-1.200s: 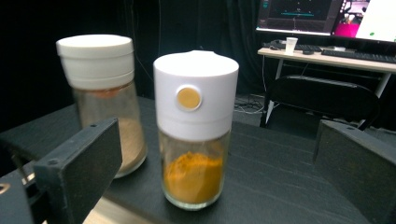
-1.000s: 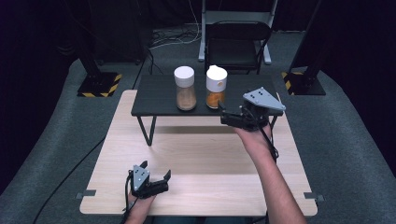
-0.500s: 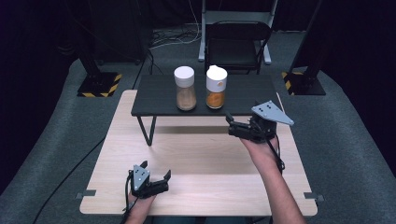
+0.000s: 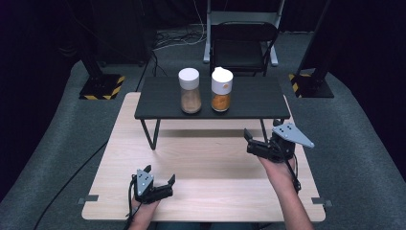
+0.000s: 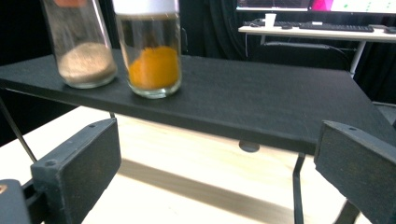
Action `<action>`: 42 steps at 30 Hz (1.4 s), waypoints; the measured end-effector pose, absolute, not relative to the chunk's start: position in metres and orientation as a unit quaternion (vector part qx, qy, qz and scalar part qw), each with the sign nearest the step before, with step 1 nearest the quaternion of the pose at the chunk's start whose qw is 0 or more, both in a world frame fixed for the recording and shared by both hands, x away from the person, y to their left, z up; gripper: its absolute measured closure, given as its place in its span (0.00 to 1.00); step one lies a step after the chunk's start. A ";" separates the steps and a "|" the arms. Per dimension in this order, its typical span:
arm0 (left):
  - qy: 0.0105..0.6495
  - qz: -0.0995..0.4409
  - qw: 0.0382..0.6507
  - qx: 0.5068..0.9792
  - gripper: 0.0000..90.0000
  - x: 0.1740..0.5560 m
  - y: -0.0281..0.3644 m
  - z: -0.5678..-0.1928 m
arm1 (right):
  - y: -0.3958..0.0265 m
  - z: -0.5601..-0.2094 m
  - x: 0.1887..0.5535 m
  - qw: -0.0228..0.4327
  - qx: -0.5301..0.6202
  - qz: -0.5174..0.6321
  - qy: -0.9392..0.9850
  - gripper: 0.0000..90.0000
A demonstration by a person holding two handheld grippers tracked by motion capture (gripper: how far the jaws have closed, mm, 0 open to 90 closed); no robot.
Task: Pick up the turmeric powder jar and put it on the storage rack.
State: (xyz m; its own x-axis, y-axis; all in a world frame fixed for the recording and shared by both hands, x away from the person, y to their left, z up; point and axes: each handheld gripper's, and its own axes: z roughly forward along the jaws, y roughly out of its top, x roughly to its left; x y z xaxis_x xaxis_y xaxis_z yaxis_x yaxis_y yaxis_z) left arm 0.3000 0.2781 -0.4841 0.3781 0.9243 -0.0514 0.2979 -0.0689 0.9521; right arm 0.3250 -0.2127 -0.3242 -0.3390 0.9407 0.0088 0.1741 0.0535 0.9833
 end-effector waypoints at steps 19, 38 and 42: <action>0.464 0.312 0.503 0.659 0.00 0.300 0.278 -0.485 | -0.239 -0.369 0.303 0.363 0.483 0.508 0.614 0.00; 0.464 0.311 0.504 0.659 0.00 0.300 0.279 -0.485 | -0.245 -0.415 0.291 0.342 0.512 0.485 0.621 0.00; 0.464 0.310 0.504 0.659 0.00 0.300 0.279 -0.484 | -0.243 -0.430 0.287 0.332 0.519 0.480 0.625 0.00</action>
State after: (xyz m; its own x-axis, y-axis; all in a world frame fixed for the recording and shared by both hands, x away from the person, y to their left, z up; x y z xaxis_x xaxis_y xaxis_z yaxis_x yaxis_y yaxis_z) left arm 0.3001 0.2789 -0.4845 0.3767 0.9245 -0.0586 0.2986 -0.0613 0.9524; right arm 0.2873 -0.2433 -0.4295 -0.2409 0.9669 0.0836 0.3299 0.0006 0.9440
